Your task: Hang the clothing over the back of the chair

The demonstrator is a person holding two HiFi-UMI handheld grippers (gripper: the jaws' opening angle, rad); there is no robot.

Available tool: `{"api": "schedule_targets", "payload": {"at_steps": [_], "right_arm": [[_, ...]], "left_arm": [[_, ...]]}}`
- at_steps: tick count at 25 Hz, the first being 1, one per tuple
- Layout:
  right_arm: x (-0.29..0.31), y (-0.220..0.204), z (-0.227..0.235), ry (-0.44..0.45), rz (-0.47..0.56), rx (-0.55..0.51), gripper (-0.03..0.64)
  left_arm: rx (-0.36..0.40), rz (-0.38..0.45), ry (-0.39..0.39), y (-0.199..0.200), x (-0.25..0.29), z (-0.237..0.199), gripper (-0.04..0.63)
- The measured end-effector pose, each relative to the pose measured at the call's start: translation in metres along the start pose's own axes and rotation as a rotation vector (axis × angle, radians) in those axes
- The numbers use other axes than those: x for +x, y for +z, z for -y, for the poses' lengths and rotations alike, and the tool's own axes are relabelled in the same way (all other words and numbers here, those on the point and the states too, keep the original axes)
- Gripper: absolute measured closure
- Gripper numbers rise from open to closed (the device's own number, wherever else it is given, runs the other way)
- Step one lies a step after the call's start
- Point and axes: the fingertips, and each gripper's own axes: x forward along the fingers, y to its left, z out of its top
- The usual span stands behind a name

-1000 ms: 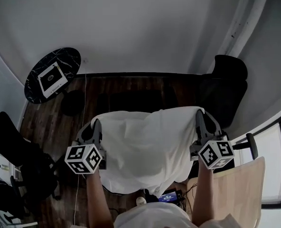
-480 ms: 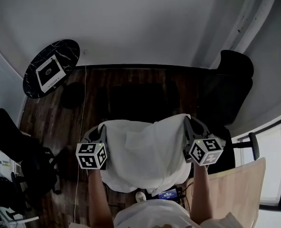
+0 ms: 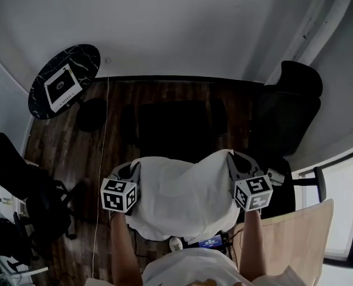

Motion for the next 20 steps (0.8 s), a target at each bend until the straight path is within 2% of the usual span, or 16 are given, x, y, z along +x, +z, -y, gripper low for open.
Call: {"api": "schedule_targets", "payload": {"at_steps": [4,8,11,12,14,16,20], "right_arm": [[0.008,-0.021,-0.013,0.026,-0.088,-0.11,0.592],[0.009,-0.022,-0.015,0.04,-0.118,-0.191,0.591],[0.008,-0.026,-0.016,0.052,-0.165,-0.278,0.589],[0.007,-0.028,-0.018,0.063,-0.184,-0.298,0.589],[0.005,-0.031,-0.023,0.106,-0.208,-0.297,0.563],[0.004,-0.032,-0.025,0.133,-0.219,-0.277,0.526],[0.001,-0.039,-0.015,0.1,-0.243,-0.272,0.528]], "left_arm": [[0.171,-0.087,-0.003,-0.005,0.003,-0.003,0.569],[0.233,-0.139,-0.078,-0.013,0.006,0.007,0.569],[0.319,-0.248,-0.121,-0.037,0.006,0.015,0.563],[0.338,-0.283,-0.136,-0.046,0.006,0.016,0.542],[0.354,-0.313,-0.151,-0.056,0.005,0.017,0.504],[0.339,-0.301,-0.149,-0.057,0.004,0.014,0.499],[0.313,-0.283,-0.119,-0.056,-0.001,0.008,0.45]]}}
